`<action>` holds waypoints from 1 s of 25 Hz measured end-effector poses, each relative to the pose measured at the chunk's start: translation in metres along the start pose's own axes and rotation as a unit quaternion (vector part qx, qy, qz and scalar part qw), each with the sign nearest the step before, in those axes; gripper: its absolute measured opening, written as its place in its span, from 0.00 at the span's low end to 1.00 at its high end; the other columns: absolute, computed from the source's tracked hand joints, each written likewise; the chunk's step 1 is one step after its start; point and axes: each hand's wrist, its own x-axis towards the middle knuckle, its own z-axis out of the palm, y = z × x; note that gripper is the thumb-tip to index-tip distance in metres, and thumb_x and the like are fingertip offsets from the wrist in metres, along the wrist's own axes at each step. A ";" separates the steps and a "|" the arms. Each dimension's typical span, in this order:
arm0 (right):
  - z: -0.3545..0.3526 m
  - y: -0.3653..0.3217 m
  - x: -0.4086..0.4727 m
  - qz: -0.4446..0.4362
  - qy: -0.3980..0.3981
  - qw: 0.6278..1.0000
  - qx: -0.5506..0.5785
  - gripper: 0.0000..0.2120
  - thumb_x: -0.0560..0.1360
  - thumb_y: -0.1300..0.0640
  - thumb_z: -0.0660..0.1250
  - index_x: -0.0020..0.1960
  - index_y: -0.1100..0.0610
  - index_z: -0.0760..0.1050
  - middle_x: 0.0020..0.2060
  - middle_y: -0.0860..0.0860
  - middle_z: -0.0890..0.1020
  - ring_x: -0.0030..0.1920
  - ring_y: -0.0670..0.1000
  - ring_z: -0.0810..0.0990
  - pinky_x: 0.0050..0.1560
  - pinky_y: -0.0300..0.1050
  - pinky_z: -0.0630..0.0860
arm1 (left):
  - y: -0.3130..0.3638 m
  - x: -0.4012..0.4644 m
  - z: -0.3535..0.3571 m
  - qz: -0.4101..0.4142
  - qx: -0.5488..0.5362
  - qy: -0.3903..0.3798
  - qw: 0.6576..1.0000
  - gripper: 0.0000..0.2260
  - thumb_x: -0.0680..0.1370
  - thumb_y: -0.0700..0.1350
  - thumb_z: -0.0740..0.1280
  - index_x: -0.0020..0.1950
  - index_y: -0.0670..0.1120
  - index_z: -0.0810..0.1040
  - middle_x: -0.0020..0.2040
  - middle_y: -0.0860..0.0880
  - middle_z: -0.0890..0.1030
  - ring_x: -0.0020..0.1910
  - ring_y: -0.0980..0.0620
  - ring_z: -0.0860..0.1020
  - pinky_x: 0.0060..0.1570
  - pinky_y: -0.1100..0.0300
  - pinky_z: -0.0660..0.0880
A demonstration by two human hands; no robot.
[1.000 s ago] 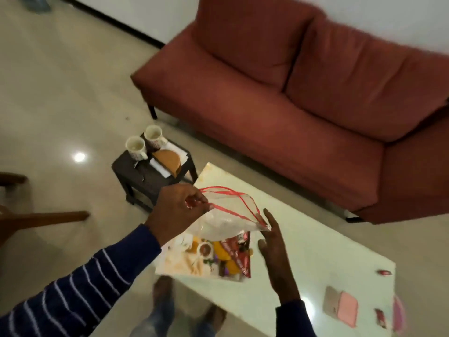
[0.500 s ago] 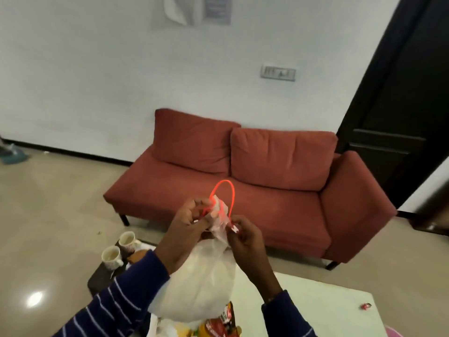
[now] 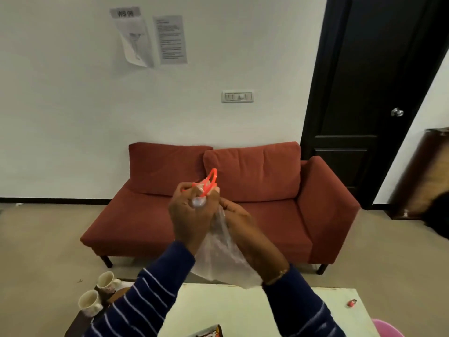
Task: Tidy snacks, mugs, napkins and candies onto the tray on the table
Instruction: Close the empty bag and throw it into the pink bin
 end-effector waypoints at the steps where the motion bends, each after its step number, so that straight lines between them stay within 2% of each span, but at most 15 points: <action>1: -0.001 -0.006 -0.003 -0.029 0.022 0.996 -0.076 0.15 0.84 0.62 0.57 0.68 0.57 0.73 0.59 0.51 0.79 0.47 0.34 0.82 0.48 0.29 0.78 | 0.002 0.008 0.003 -0.021 0.008 0.039 0.999 0.10 0.71 0.47 0.75 0.34 0.46 0.77 0.38 0.49 0.80 0.35 0.50 0.80 0.36 0.49 0.79; 3: -0.007 0.007 -0.018 -0.129 0.098 0.969 -0.188 0.19 0.81 0.50 0.62 0.72 0.44 0.67 0.69 0.41 0.73 0.66 0.36 0.73 0.65 0.36 0.73 | 0.009 0.024 0.006 -0.096 -0.023 0.083 0.992 0.10 0.72 0.41 0.74 0.33 0.44 0.76 0.34 0.47 0.80 0.31 0.51 0.78 0.35 0.53 0.78; 4: -0.008 0.015 -0.028 -0.165 0.134 0.945 -0.248 0.24 0.79 0.41 0.63 0.73 0.39 0.64 0.74 0.39 0.67 0.72 0.38 0.66 0.69 0.40 0.68 | 0.014 0.029 0.008 -0.149 -0.063 0.102 0.982 0.09 0.72 0.39 0.72 0.34 0.43 0.76 0.33 0.47 0.79 0.30 0.51 0.76 0.34 0.54 0.77; 6: 0.004 0.028 -0.041 -0.182 0.169 0.940 -0.234 0.32 0.74 0.31 0.62 0.75 0.35 0.59 0.79 0.38 0.54 0.77 0.40 0.57 0.69 0.40 0.63 | 0.022 0.030 0.012 -0.235 -0.150 0.114 0.954 0.05 0.73 0.37 0.69 0.39 0.43 0.76 0.34 0.46 0.76 0.33 0.48 0.74 0.33 0.57 0.75; 7: 0.013 0.031 -0.042 -0.175 0.178 0.949 -0.194 0.33 0.73 0.29 0.62 0.75 0.34 0.58 0.79 0.38 0.51 0.78 0.40 0.56 0.68 0.40 0.63 | 0.025 0.023 0.014 -0.264 -0.161 0.084 0.947 0.04 0.74 0.37 0.68 0.43 0.44 0.75 0.36 0.47 0.75 0.35 0.48 0.74 0.33 0.58 0.75; 9: 0.022 0.026 -0.038 -0.173 0.246 0.945 -0.131 0.31 0.73 0.29 0.62 0.73 0.31 0.58 0.79 0.40 0.53 0.77 0.41 0.58 0.69 0.42 0.65 | 0.024 -0.004 0.016 -0.290 -0.192 -0.047 0.936 0.05 0.77 0.40 0.67 0.51 0.47 0.74 0.41 0.50 0.78 0.39 0.49 0.77 0.37 0.59 0.77; 11: 0.013 0.013 -0.026 -0.165 0.312 0.927 -0.129 0.23 0.75 0.33 0.63 0.68 0.31 0.65 0.74 0.41 0.66 0.73 0.43 0.68 0.66 0.45 0.72 | 0.020 -0.034 0.015 -0.328 -0.300 -0.187 0.876 0.07 0.77 0.45 0.67 0.55 0.47 0.76 0.44 0.50 0.82 0.43 0.48 0.80 0.41 0.55 0.78; 13: 0.000 0.001 -0.018 -0.142 0.313 0.922 -0.176 0.11 0.76 0.41 0.66 0.57 0.40 0.75 0.55 0.41 0.81 0.56 0.44 0.81 0.54 0.49 0.81 | 0.021 -0.052 0.014 -0.357 -0.379 -0.261 0.813 0.11 0.79 0.49 0.61 0.54 0.45 0.78 0.43 0.48 0.84 0.46 0.49 0.82 0.41 0.56 0.79; 15: -0.001 -0.002 -0.017 -0.132 0.326 0.918 -0.182 0.05 0.77 0.49 0.65 0.47 0.49 0.77 0.39 0.46 0.82 0.41 0.48 0.83 0.42 0.52 0.82 | 0.023 -0.059 0.016 -0.350 -0.381 -0.295 0.803 0.19 0.78 0.57 0.57 0.57 0.47 0.80 0.48 0.48 0.86 0.53 0.49 0.82 0.45 0.59 0.80; 17: -0.008 -0.003 -0.020 -0.094 0.386 0.915 -0.076 0.05 0.79 0.53 0.65 0.45 0.50 0.77 0.36 0.47 0.82 0.37 0.49 0.83 0.35 0.44 0.83 | 0.028 -0.065 0.018 -0.256 -0.349 -0.317 0.844 0.34 0.74 0.72 0.54 0.70 0.50 0.72 0.64 0.45 0.79 0.65 0.47 0.76 0.58 0.55 0.77; 18: -0.016 -0.004 -0.023 -0.056 0.412 0.909 0.015 0.05 0.80 0.54 0.65 0.46 0.49 0.77 0.36 0.46 0.83 0.37 0.48 0.83 0.33 0.40 0.81 | 0.030 -0.071 0.020 -0.164 -0.317 -0.344 0.868 0.40 0.72 0.75 0.54 0.75 0.51 0.65 0.71 0.44 0.72 0.70 0.47 0.72 0.64 0.53 0.73; 20: -0.037 0.000 -0.036 0.031 0.422 0.894 0.143 0.06 0.80 0.59 0.64 0.50 0.48 0.75 0.41 0.48 0.82 0.38 0.46 0.83 0.32 0.36 0.79 | 0.035 -0.085 0.030 0.033 -0.234 -0.386 0.892 0.41 0.70 0.75 0.60 0.77 0.54 0.58 0.75 0.46 0.65 0.73 0.48 0.67 0.68 0.54 0.70; 22: -0.053 0.006 -0.053 0.073 0.372 0.911 0.163 0.06 0.80 0.61 0.62 0.54 0.52 0.74 0.45 0.50 0.81 0.36 0.42 0.83 0.31 0.33 0.78 | 0.044 -0.098 0.044 0.078 -0.200 -0.324 0.921 0.33 0.70 0.70 0.67 0.70 0.55 0.69 0.67 0.48 0.74 0.65 0.50 0.75 0.60 0.53 0.76; 23: -0.057 0.009 -0.063 0.070 0.345 0.919 0.178 0.06 0.80 0.61 0.61 0.53 0.53 0.75 0.43 0.50 0.82 0.34 0.41 0.84 0.32 0.34 0.79 | 0.050 -0.106 0.053 0.073 -0.196 -0.274 0.939 0.28 0.71 0.68 0.68 0.63 0.52 0.75 0.58 0.49 0.79 0.57 0.52 0.79 0.53 0.53 0.78; 25: -0.064 0.013 -0.082 0.058 0.310 0.921 0.229 0.04 0.79 0.58 0.64 0.51 0.53 0.77 0.39 0.50 0.83 0.36 0.45 0.84 0.34 0.38 0.81 | 0.063 -0.121 0.075 0.027 -0.201 -0.184 0.962 0.18 0.72 0.65 0.70 0.46 0.50 0.79 0.42 0.51 0.81 0.40 0.56 0.81 0.38 0.56 0.78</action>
